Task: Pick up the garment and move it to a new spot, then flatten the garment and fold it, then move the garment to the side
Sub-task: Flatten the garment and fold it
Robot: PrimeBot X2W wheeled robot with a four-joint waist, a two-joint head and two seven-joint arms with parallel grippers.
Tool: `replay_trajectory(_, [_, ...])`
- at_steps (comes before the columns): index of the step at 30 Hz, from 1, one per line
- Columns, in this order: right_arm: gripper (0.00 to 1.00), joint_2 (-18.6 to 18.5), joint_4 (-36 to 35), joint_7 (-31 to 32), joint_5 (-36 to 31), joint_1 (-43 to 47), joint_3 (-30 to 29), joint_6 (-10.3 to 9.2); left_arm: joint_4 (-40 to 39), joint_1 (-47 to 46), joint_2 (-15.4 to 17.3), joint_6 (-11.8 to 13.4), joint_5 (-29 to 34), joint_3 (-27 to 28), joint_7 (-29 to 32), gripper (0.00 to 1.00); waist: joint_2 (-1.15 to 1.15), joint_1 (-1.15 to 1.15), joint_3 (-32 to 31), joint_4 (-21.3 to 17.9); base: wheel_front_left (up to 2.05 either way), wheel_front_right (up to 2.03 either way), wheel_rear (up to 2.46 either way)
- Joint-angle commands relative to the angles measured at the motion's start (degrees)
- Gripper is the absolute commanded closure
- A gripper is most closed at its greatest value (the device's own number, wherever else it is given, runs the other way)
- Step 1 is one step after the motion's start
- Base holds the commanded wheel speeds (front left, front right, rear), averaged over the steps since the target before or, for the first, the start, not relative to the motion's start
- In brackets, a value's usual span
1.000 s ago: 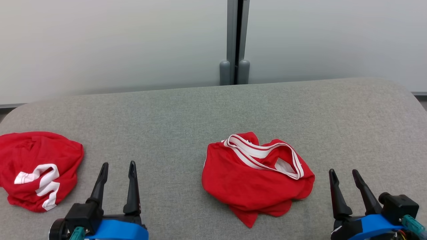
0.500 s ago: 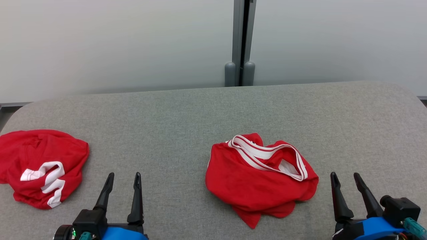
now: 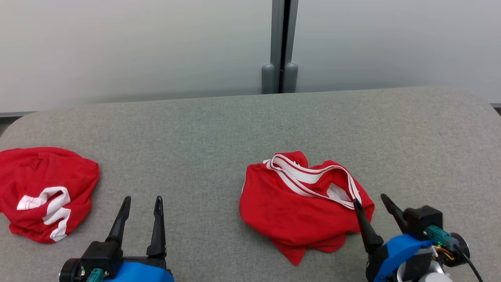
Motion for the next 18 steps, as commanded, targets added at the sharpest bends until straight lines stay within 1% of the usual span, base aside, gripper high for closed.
replay_trajectory(1, [0.00, -0.27, 0.69, 2.13, -1.46, -1.02, 0.54, 0.02, -0.15, -1.23, -0.21, -0.49, 0.54, 0.08, -0.27, 0.00, 0.00, 0.00, 0.44, 0.23, 0.00, 0.00, 0.00])
replay_trajectory(4, [0.00, -1.28, 2.31, 7.42, -4.13, -3.55, 2.08, 0.01, -0.31, -1.95, -0.33, -0.63, 0.74, 0.02, -0.27, 0.00, 0.00, 0.00, 1.35, 0.72, 0.00, 0.00, 0.00])
replay_trajectory(6, [0.00, -2.09, 3.65, 9.83, -5.05, -5.11, 2.80, 0.01, -0.40, -2.53, -0.46, -0.86, 0.97, 0.02, -0.27, 0.00, 0.00, 0.00, 2.01, 1.11, 0.00, 0.00, 0.00])
replay_trajectory(9, [0.00, -2.98, 5.64, 11.47, -5.97, -7.69, 2.35, 0.01, -0.66, -3.13, -0.56, -1.09, 1.10, 0.08, -0.27, 0.00, 0.00, 0.00, 3.10, 1.71, 0.00, 0.00, 0.00])
replay_trajectory(14, [0.00, -2.59, 10.89, 14.02, -5.37, -10.72, 0.25, 0.01, -0.62, -3.87, -0.91, -1.65, 1.49, -0.15, -0.27, 0.00, 0.00, 0.00, 4.34, 2.72, 0.00, 0.00, 0.00])
replay_trajectory(16, [0.00, -2.08, 12.88, 15.21, -4.17, -11.40, -0.53, 0.02, -0.41, -4.11, -1.02, -1.83, 1.67, -0.24, -0.27, 0.00, 0.00, 0.00, 4.52, 3.11, 0.00, 0.00, 0.00])
replay_trajectory(17, [0.16, -1.92, 13.67, 15.65, -3.33, -11.63, -0.86, 0.02, -0.28, -4.28, -1.13, -1.92, 1.76, -0.28, -0.27, 0.00, 0.00, 0.00, 4.52, 3.32, 0.00, 0.00, 0.00])
replay_trajectory(18, [0.57, -1.85, 14.42, 16.07, -2.58, -11.85, -1.08, 0.02, -0.18, -4.39, -1.19, -1.97, 1.81, -0.27, -0.27, 0.00, 0.00, 0.00, 4.50, 3.49, 0.00, 0.00, 0.00])
